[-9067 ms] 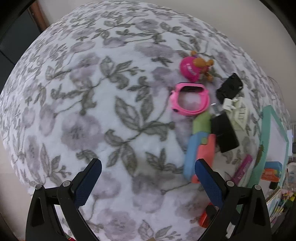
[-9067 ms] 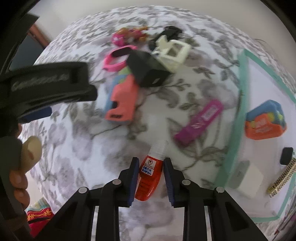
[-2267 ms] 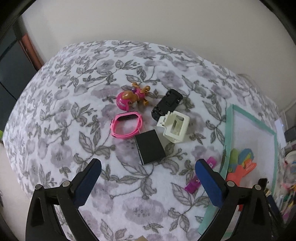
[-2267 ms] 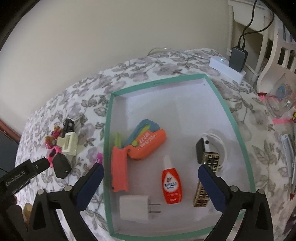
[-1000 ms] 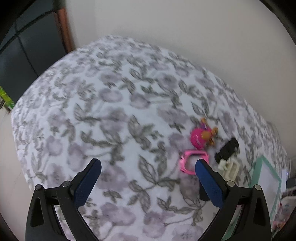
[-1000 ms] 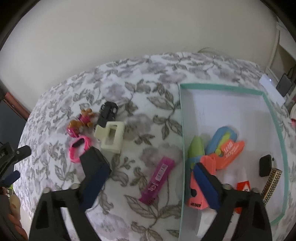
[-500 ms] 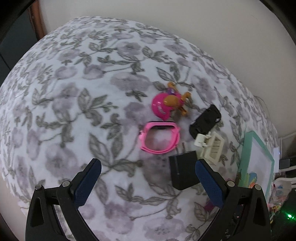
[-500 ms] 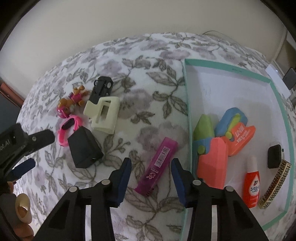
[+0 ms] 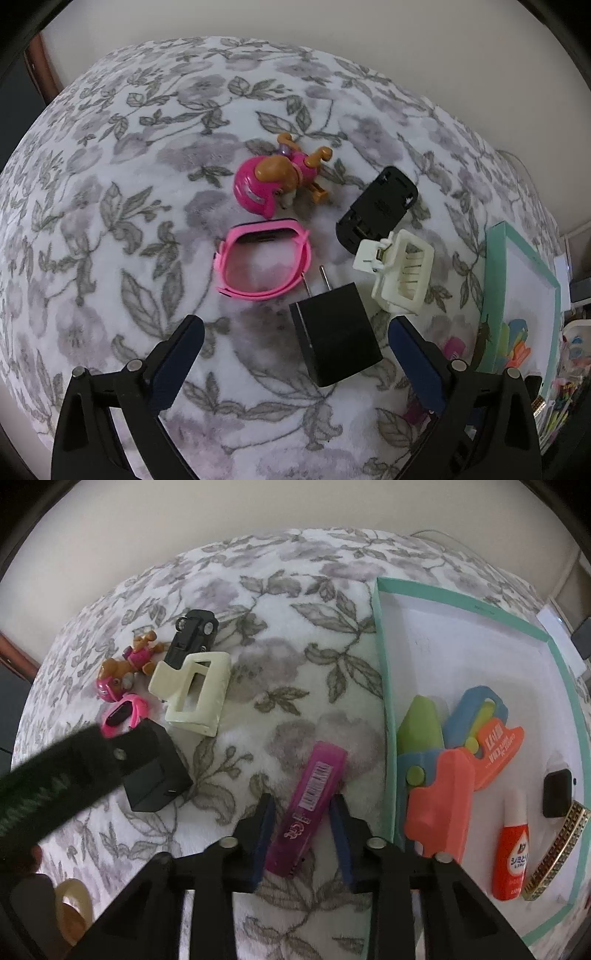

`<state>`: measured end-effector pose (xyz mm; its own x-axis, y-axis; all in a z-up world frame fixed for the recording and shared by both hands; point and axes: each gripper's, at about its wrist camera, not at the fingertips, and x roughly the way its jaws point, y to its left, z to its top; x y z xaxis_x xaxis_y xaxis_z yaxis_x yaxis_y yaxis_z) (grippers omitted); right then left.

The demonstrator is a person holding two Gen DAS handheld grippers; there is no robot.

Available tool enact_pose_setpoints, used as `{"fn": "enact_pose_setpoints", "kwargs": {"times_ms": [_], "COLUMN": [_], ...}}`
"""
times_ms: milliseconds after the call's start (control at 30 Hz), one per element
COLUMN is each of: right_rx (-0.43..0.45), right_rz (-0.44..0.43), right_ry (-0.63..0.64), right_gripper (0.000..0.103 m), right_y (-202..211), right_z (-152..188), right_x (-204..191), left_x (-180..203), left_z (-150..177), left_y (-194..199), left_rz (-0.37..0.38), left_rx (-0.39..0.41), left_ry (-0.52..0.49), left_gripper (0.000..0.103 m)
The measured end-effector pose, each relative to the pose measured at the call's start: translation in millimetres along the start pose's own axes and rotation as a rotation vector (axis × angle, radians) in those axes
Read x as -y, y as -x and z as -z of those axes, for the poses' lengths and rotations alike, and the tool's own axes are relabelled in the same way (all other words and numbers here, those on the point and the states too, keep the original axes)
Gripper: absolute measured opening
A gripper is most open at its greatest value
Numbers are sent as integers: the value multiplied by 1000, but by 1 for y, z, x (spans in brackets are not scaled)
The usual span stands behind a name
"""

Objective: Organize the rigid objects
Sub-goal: 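Grasp the purple highlighter with the right tool while the left tool grasps the black charger block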

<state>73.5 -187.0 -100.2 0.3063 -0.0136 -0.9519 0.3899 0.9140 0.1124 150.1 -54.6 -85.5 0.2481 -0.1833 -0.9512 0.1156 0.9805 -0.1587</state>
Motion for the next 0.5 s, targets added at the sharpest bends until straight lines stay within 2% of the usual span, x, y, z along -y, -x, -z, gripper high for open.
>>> {"fn": "enact_pose_setpoints", "kwargs": {"times_ms": [33,100,233,500], "right_rx": [0,2,3,6], "right_rz": [-5,-6,-7,-14], "right_ry": [2,13,30,32], "right_gripper": [25,24,23,23], "right_y": [0,0,-1,-4], "right_z": [0,-1,-3,0], "right_x": [0,0,-4,-3], "left_x": [1,4,8,25], "left_z": [0,0,1,-1], "left_y": [-1,-3,-5,-13], "left_rz": [-4,-10,-7,-29], "left_rx": [1,3,11,37], "left_ry": [-2,-12,-33,-75], "left_gripper": [98,86,82,65]}}
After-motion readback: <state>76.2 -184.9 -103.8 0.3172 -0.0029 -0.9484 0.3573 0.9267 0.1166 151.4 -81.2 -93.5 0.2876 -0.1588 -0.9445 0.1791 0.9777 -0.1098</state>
